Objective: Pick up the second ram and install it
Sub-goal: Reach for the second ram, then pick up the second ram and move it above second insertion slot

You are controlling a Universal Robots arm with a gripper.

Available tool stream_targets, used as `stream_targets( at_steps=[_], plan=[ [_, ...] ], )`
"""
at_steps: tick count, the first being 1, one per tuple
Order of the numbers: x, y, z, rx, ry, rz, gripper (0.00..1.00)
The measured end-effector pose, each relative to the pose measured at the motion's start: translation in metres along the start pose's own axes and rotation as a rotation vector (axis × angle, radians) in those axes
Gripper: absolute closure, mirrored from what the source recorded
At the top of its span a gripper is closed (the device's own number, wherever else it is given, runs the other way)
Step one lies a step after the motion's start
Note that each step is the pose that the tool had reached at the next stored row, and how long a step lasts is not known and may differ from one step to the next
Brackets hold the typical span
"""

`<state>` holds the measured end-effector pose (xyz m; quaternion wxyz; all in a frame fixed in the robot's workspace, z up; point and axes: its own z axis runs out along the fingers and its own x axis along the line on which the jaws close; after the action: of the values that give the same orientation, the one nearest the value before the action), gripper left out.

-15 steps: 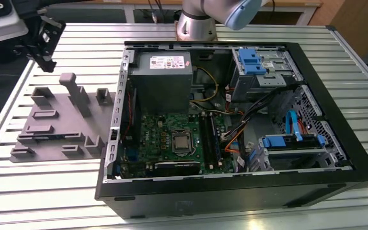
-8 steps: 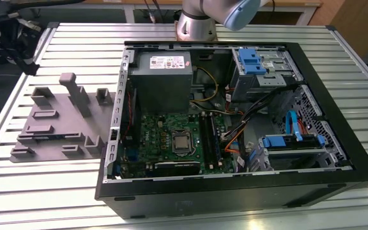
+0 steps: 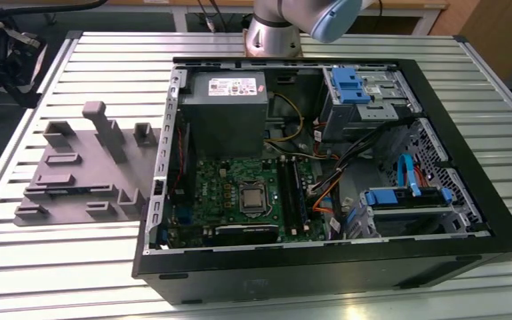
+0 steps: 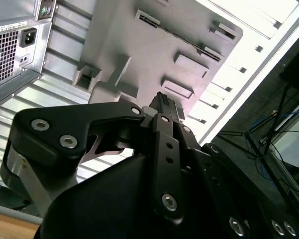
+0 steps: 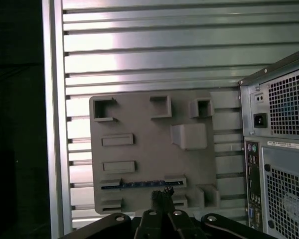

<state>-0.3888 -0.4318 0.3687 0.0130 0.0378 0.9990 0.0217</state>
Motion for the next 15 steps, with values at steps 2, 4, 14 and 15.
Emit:
stream_targets(
  at_steps=[2, 4, 14, 15],
  plan=[
    [0.0003, 0.0000, 0.0000, 0.0000, 0.0001, 0.000, 0.89],
    [0.0003, 0.0000, 0.0000, 0.0000, 0.0000, 0.000, 0.89],
    [0.0004, 0.0000, 0.0000, -0.0002, 0.0003, -0.008, 0.89],
    [0.0004, 0.0000, 0.0000, -0.0004, 0.0006, -0.014, 0.89]
  ],
)
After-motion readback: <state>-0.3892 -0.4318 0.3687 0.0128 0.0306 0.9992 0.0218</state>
